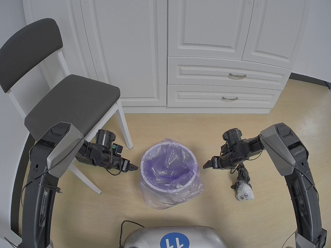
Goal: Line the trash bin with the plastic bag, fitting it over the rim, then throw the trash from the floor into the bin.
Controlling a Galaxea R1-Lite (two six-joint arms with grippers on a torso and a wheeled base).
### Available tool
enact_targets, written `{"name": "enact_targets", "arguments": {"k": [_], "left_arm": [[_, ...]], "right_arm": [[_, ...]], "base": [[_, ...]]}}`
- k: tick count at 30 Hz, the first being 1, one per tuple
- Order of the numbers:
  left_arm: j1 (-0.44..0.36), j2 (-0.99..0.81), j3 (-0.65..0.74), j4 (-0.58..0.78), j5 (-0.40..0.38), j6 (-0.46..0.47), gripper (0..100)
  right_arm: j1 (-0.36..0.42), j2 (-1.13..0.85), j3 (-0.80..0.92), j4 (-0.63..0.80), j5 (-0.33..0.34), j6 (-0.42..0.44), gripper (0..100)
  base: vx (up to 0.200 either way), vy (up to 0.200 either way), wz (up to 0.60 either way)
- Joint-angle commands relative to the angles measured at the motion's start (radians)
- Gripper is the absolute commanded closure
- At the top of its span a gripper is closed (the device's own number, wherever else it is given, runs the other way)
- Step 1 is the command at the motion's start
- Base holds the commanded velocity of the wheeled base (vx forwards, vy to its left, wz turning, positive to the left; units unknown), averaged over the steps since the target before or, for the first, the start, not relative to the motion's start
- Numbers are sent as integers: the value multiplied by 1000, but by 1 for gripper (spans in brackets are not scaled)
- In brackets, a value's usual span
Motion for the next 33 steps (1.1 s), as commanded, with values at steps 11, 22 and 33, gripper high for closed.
{"name": "enact_targets", "arguments": {"k": [11,22,33], "left_arm": [[10,-75,153,-131,0,1,0],[10,-68,153,-167,2,1,0],[4,-59,141,-183,2,1,0]], "right_arm": [[73,-255,548,-166,138,-438,0],[123,-141,389,-219,40,-291,0],[99,-44,82,-2,-32,-265,0]], "base": [[0,0,0],[0,0,0],[0,0,0]]}}
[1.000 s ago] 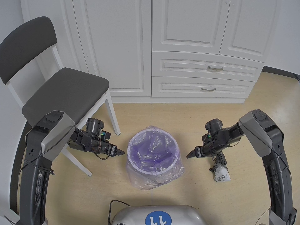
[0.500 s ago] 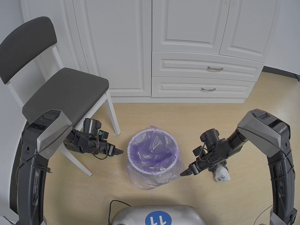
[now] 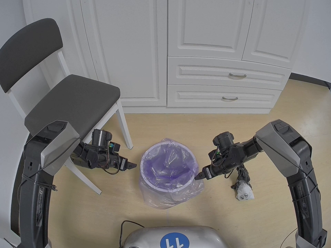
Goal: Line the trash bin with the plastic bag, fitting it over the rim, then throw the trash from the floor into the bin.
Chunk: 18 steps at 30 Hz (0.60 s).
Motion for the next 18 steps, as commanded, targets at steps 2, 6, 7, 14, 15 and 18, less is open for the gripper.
{"name": "enact_targets", "arguments": {"k": [2,6,7,14,15,18], "left_arm": [[-3,7,-2,-16,0,0,0],[-3,9,1,-33,0,0,0],[-1,9,-1,-33,0,-2,0],[-1,4,15,-47,0,-5,0],[-1,4,25,-65,0,-8,0],[-3,5,50,-113,0,-31,0]], "right_arm": [[-10,68,-115,54,-19,7,0],[-41,97,-178,51,-19,10,0],[-47,100,-186,50,-19,12,0],[-83,122,-240,47,-15,41,0],[-90,136,-255,47,-15,48,0],[-96,169,-287,47,-16,50,0]], "base": [[0,0,0],[0,0,0],[0,0,0],[0,0,0],[0,0,0],[0,0,0]]}}
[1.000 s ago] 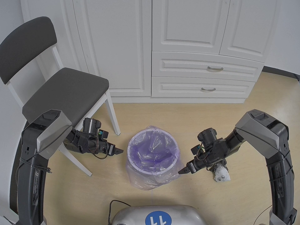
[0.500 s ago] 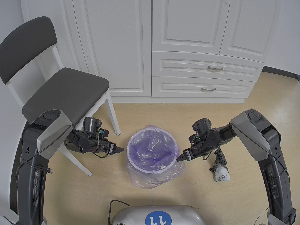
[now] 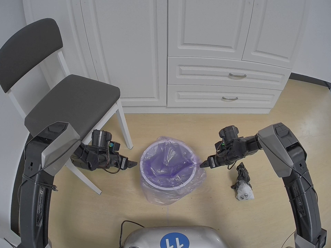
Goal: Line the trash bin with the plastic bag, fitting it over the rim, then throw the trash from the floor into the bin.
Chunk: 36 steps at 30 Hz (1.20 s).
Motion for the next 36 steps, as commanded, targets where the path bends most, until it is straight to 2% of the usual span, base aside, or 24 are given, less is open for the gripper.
{"name": "enact_targets", "arguments": {"k": [1,11,15,19,21,22,25,28,29,31,33,36], "left_arm": [[-3,0,37,-45,0,-22,0],[-1,12,62,-81,8,-33,0],[-1,32,55,-103,17,-34,0],[-1,40,45,-123,29,-53,0],[-1,46,34,-123,29,-54,0],[-1,48,29,-123,29,-54,0],[-1,48,29,-124,31,-54,0],[-1,48,29,-124,31,-54,0],[-6,49,28,-126,31,-54,0],[-9,51,22,-132,29,-56,0],[-15,60,8,-127,31,-56,0],[-23,88,-38,-112,35,-56,0]], "right_arm": [[-13,63,-50,0,-1,3,0],[30,141,-130,1,13,9,0],[50,157,-130,3,44,45,0],[41,123,-127,3,45,54,0],[32,51,-53,1,54,55,0],[23,-18,45,-4,97,57,0],[7,-132,198,-62,175,49,0],[7,-132,198,-62,175,49,0],[-42,-187,300,-129,191,5,0],[-74,-175,292,-125,192,-58,0],[-92,-153,277,-123,192,-90,0],[-103,-112,221,-120,191,-89,0]], "base": [[0,0,0],[0,0,0],[0,0,0],[0,0,0],[0,0,0],[0,0,0],[0,0,0],[0,0,0],[0,0,0],[0,0,0],[0,0,0],[0,0,0]]}}
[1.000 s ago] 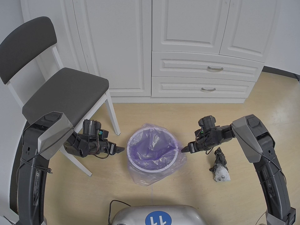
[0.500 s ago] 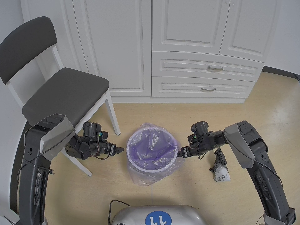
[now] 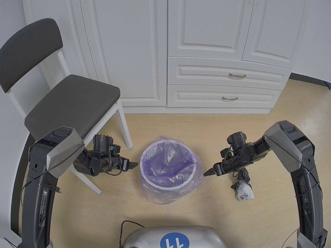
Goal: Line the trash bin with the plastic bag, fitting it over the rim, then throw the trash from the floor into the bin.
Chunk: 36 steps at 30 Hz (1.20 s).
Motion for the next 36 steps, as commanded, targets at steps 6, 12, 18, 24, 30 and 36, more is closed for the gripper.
{"name": "enact_targets", "arguments": {"k": [6,12,18,24,30,36], "left_arm": [[-20,86,-170,59,19,-18,0],[-17,86,-171,57,19,-21,0],[-16,86,-166,52,19,-23,0],[-16,86,-166,52,19,-24,0],[-11,86,-168,51,19,-24,0],[-11,87,-170,40,21,-24,0]], "right_arm": [[-55,76,-176,22,-1,-49,100],[11,214,-378,94,-95,-54,100],[28,243,-390,88,-143,-65,100],[26,275,-390,93,-146,-86,0],[52,274,-390,87,-141,-86,0],[97,261,-390,79,-135,-86,0]], "base": [[0,0,0],[0,0,0],[0,0,0],[0,0,0],[0,0,0],[0,0,0]]}}
